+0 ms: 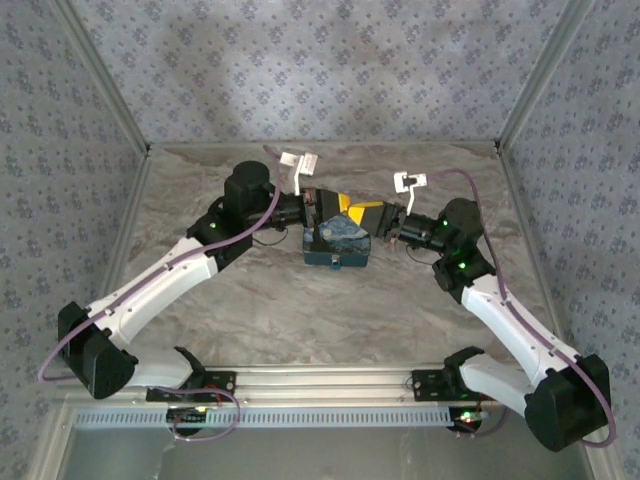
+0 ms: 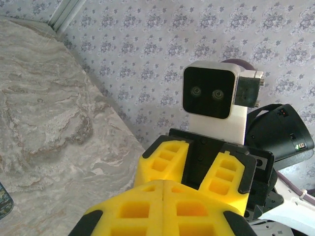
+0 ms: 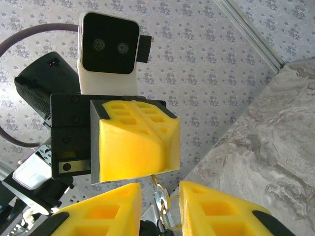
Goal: Unlock the padlock with the key
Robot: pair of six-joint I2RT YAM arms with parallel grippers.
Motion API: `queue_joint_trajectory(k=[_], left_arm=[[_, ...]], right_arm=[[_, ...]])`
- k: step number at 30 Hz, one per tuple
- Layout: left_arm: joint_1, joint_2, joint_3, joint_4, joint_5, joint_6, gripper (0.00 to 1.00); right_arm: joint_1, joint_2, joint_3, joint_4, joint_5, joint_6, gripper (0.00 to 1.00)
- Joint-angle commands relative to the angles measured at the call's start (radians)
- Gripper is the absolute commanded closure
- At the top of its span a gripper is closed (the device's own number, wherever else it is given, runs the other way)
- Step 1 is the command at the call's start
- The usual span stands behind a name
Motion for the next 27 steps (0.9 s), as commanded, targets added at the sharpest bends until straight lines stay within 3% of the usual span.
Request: queue_joint_trajectory(k=[1, 8, 14, 21, 23, 24, 25, 27], left_arm=[[-0.008, -0.010, 0.033, 0.052, 0.003, -0.012, 1.00], [-0.010, -0.009, 0.020, 0.071, 0.009, -0.022, 1.00], [-0.010, -0.011, 0.012, 0.079, 0.016, -0.024, 1.00], [-0.008, -0.023, 0.000, 0.071, 0.009, -0.017, 1.00], [-0.006, -0.029, 0.000, 0.059, 0.001, -0.018, 0.70], [-0.002, -0.037, -0.004, 0.049, -0.013, -0.018, 0.60], [0.005, -0.049, -0.012, 0.047, -0.024, -0.019, 0.53], [0.018, -0.073, -0.034, 0.056, -0.036, -0.024, 0.51]], right_arm=[[0.009, -0.003, 0.005, 0.024, -0.019, -0.010, 0.79], [0.017, 0.012, 0.016, 0.029, -0.012, -0.011, 0.81], [0.020, 0.013, 0.021, 0.021, -0.002, -0.029, 1.00], [0.019, -0.007, 0.011, -0.005, 0.018, -0.056, 1.00], [0.017, -0.013, 0.011, -0.017, 0.023, -0.064, 1.00], [0.017, -0.018, 0.010, -0.022, 0.021, -0.068, 1.00], [0.015, -0.023, 0.011, -0.029, 0.025, -0.069, 1.00], [0.010, -0.032, 0.008, -0.035, 0.027, -0.072, 1.00]])
